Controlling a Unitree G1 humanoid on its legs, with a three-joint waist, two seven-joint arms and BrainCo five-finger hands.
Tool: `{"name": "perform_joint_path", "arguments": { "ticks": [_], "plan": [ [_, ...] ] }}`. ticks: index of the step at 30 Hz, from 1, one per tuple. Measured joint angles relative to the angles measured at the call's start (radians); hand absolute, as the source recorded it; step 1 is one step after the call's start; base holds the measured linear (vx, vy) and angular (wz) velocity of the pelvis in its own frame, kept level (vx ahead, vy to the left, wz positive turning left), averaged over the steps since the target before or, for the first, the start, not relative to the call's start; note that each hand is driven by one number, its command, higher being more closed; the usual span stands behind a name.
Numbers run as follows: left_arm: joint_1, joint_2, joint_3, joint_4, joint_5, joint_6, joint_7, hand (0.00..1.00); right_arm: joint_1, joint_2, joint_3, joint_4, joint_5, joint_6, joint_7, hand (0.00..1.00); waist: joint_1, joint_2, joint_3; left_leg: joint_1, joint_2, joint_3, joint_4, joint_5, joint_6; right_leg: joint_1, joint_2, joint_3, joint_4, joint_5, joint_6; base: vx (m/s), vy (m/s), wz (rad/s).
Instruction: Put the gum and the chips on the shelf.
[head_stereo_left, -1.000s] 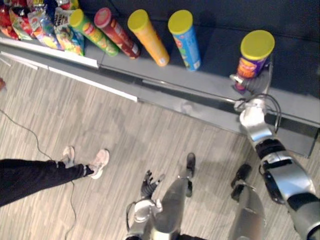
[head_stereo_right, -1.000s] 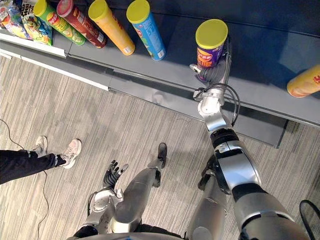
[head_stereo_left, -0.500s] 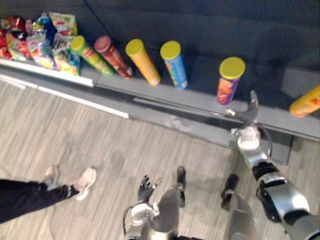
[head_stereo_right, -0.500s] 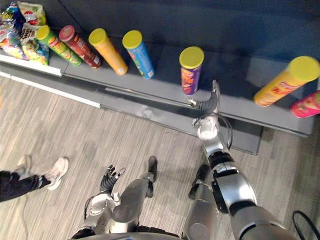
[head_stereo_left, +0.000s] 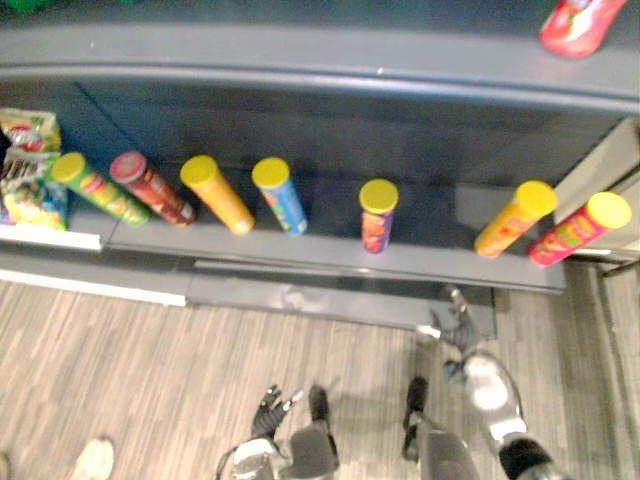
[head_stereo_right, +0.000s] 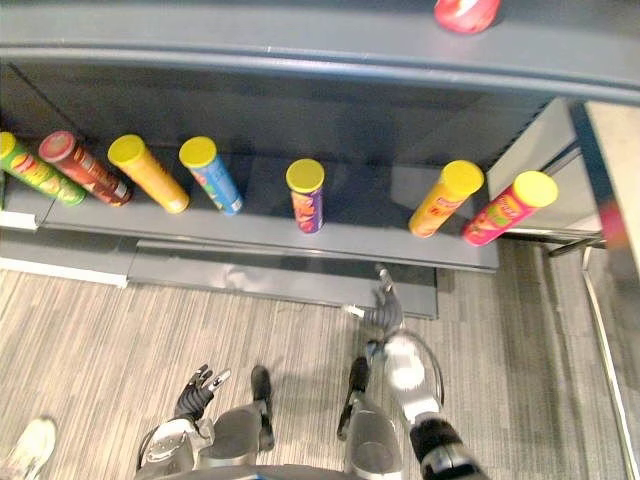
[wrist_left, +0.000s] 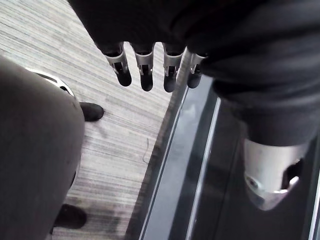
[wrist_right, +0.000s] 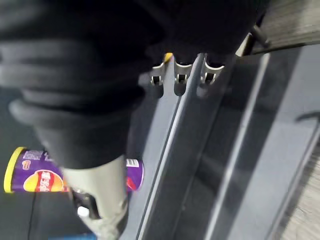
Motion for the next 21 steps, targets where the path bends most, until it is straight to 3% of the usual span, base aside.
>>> {"name": "perform_joint_path", "arguments": {
  "ticks": [3, 5, 9, 16, 21],
  "plan": [
    [0.011, 0.003, 0.005, 0.017, 0.000, 0.027, -0.026, 0.00, 0.114, 0.001, 0.040, -0.035, 0.045, 0.026, 0.106, 0.00, -0.016, -0.009, -0.041, 0.039, 0.000, 0.029, -0.019, -0.011, -0.009, 0.023, 0.006, 0.022, -0.020, 0.004, -0.001, 0.11, 0.008, -0.22],
    [0.014, 0.002, 0.006, 0.042, -0.001, 0.036, -0.049, 0.00, 0.187, 0.003, 0.047, -0.021, 0.119, 0.075, 0.198, 0.00, -0.022, -0.009, -0.081, 0.051, 0.000, 0.034, -0.022, -0.021, -0.011, 0.038, 0.008, 0.024, -0.037, 0.005, 0.000, 0.08, -0.006, -0.12],
    [0.030, -0.001, 0.036, 0.065, -0.040, 0.056, -0.057, 0.00, 0.236, 0.023, -0.015, 0.105, 0.164, 0.128, 0.272, 0.00, -0.044, -0.015, -0.113, 0.080, 0.000, 0.037, -0.030, -0.033, -0.016, 0.072, 0.013, 0.025, -0.051, 0.005, 0.001, 0.07, -0.004, -0.01],
    [0.034, -0.028, 0.144, 0.156, -0.132, 0.071, -0.075, 0.00, 0.220, 0.074, -0.221, 0.330, 0.303, 0.137, 0.288, 0.00, -0.052, -0.018, -0.166, 0.118, -0.003, 0.056, -0.035, -0.045, -0.019, 0.114, 0.017, 0.033, -0.081, 0.004, 0.001, 0.04, 0.000, -0.07],
    [0.043, -0.052, 0.222, 0.205, -0.181, 0.087, -0.091, 0.00, 0.229, 0.082, -0.327, 0.443, 0.377, 0.170, 0.227, 0.00, -0.058, -0.007, -0.193, 0.143, -0.005, 0.057, -0.041, -0.050, -0.019, 0.147, 0.017, 0.032, -0.096, 0.004, 0.006, 0.00, 0.000, 0.00]
  ]
}}
